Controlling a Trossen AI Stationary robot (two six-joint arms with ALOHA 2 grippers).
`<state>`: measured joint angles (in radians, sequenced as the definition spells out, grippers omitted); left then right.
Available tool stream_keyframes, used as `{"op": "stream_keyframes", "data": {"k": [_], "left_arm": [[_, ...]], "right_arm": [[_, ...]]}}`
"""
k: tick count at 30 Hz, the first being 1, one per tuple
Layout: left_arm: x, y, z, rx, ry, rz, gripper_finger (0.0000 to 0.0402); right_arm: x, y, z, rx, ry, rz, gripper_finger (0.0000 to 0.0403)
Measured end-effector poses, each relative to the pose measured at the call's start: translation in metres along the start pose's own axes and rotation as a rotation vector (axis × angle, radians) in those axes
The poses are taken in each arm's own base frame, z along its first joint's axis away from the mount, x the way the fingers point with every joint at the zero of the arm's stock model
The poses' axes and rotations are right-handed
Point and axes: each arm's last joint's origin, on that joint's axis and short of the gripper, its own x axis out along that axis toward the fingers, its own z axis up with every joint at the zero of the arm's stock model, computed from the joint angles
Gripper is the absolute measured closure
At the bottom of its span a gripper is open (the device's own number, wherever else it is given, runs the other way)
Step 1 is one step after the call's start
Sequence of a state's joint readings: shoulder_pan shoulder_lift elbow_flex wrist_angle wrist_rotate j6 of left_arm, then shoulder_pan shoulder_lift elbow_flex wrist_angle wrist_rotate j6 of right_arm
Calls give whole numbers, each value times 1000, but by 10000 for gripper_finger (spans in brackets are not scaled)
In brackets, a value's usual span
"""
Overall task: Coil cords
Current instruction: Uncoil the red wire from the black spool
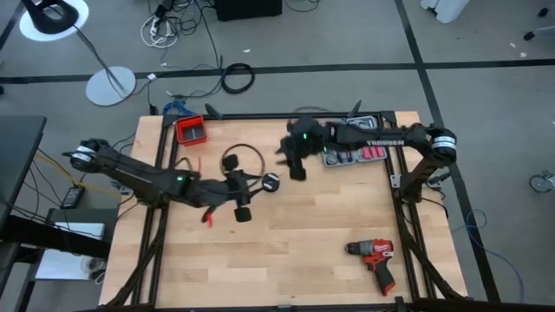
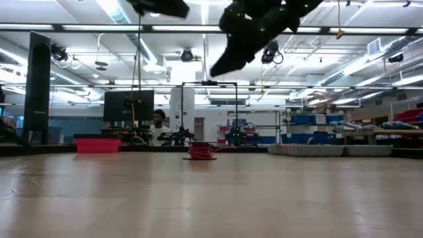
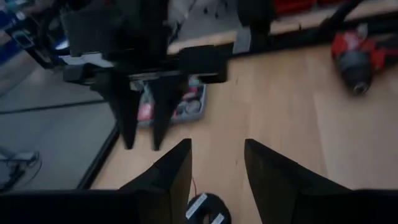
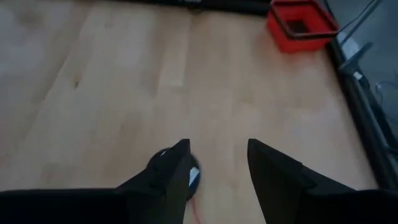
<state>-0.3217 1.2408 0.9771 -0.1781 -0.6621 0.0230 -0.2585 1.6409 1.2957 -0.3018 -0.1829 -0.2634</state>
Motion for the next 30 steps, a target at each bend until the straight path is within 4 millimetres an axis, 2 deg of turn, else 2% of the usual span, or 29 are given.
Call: {"op": "stream_keyframes", "data": {"k": [3, 7, 13, 17, 21, 30], "left_arm": [[-17, 2, 6, -18, -48, 8, 250], [-32, 4, 9, -16, -67, 41, 250], [-36, 6, 6, 4, -49, 85, 250], [-37, 6, 4, 16, -30, 103, 250], [-38, 6, 2, 19, -15, 120, 250], [-46, 9, 1, 6, -12, 144, 250]], "right_arm": [[-8, -17, 12, 5, -31, -9, 243], [-3, -33, 15, 20, 50, -11, 243], [30, -46, 22, 22, 113, 14, 243], [54, -50, 31, 32, 76, 100, 244], [79, -48, 33, 41, 22, 216, 244], [131, -28, 18, -23, -2, 267, 265]]}}
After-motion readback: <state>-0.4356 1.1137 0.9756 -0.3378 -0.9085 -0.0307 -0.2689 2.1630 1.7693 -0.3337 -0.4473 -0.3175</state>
